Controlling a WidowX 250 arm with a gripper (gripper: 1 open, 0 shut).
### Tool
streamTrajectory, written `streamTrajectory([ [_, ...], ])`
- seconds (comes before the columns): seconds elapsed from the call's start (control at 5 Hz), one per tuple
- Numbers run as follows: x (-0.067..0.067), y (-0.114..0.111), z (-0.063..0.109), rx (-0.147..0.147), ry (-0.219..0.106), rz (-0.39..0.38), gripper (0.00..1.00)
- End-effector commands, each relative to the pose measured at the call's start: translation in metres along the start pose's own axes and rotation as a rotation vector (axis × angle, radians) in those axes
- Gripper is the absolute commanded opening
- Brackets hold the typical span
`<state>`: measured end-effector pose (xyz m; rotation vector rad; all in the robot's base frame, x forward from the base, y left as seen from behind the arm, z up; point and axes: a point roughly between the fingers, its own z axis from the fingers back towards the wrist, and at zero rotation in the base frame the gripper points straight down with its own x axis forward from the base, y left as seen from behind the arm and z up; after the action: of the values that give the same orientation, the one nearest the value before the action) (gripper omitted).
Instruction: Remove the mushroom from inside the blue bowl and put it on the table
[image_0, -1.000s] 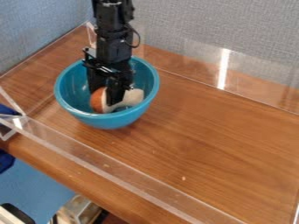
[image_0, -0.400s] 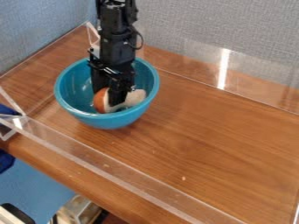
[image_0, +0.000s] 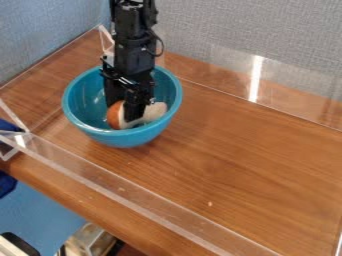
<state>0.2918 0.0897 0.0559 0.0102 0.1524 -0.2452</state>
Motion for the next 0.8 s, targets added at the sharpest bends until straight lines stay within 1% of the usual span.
streamTrajectory([
  [0.0,0.0043,-0.0013,0.032,0.049,-0.083,-0.012,0.0],
  [0.2,0.0027,-0.0028,0.0397,0.056,-0.096,-0.011,0.0],
  [0.6,0.0023,-0.0038,0.0419,0.059,-0.1,-0.008,0.0],
])
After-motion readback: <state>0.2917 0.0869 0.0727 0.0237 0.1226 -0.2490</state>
